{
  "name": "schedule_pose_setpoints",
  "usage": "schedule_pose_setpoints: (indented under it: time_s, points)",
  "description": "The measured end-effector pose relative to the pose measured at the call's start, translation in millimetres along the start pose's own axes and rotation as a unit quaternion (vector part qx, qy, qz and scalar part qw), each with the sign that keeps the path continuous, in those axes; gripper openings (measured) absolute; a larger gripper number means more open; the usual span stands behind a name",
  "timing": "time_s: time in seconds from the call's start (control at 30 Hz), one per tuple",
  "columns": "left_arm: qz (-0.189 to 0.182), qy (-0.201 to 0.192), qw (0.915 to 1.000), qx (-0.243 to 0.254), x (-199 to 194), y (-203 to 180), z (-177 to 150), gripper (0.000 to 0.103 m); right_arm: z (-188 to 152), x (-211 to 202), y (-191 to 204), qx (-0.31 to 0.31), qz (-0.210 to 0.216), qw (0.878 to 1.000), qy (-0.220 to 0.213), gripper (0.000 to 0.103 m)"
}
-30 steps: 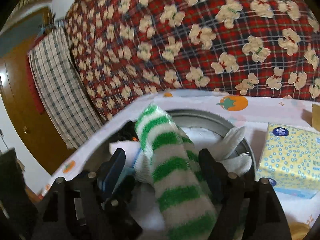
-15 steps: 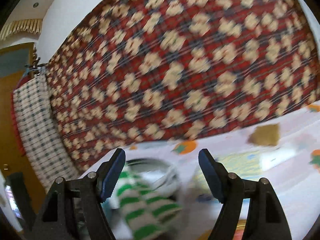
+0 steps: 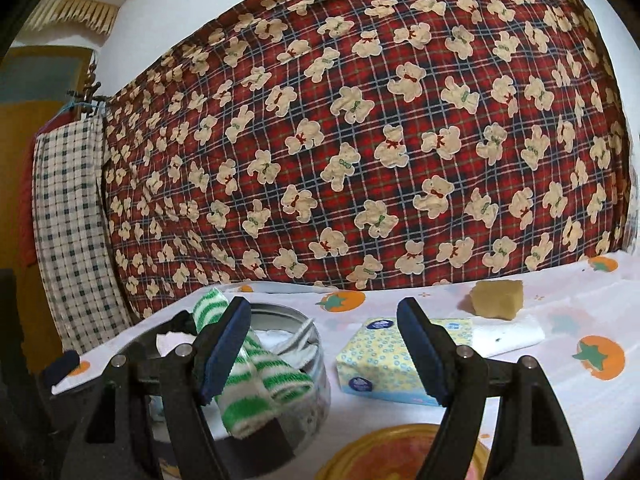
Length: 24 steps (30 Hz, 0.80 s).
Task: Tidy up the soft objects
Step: 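Open both grippers to drop the sock and teal cloth into the tin, then withdraw both grippers from the tin toward the remaining items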
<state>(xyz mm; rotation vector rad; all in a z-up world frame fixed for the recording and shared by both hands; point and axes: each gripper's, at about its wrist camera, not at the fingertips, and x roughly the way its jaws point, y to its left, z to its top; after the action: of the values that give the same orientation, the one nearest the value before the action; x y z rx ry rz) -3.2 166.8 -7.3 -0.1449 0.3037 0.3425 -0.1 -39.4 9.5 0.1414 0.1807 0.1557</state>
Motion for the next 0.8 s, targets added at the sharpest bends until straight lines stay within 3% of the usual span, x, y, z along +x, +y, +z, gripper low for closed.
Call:
schedule_pose_setpoints:
  time_s: [0.8]
  points:
    - [-0.100,-0.017,0.9934,0.054,-55,-87,-22,0.098,0,-32,-105,0.003,-0.086,0.996,0.018,0.077]
